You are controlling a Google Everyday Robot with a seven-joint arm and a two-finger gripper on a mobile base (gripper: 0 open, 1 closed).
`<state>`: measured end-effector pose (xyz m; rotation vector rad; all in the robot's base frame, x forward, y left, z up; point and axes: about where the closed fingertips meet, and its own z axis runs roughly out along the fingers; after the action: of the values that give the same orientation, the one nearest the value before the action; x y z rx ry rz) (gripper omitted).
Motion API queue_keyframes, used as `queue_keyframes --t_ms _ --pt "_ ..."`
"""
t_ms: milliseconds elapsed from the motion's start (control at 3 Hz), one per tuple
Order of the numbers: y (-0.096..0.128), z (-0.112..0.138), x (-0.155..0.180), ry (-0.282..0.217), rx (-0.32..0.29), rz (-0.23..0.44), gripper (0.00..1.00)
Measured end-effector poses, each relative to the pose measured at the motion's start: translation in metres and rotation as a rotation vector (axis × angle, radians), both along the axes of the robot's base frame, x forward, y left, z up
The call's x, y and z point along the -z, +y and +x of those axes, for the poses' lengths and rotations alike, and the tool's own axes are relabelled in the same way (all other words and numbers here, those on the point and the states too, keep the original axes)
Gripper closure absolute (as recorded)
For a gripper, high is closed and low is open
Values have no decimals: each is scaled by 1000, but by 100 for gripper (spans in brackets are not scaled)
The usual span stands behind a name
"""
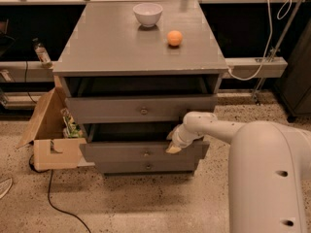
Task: Open middle drawer
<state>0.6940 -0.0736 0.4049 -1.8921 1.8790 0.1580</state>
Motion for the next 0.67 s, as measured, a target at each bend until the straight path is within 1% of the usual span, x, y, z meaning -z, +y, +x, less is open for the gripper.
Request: queue_keyframes --t_ms 333,667 --pt "-6 -18 0 32 -3 1 17" --pt "-10 -38 -6 55 -5 -2 0"
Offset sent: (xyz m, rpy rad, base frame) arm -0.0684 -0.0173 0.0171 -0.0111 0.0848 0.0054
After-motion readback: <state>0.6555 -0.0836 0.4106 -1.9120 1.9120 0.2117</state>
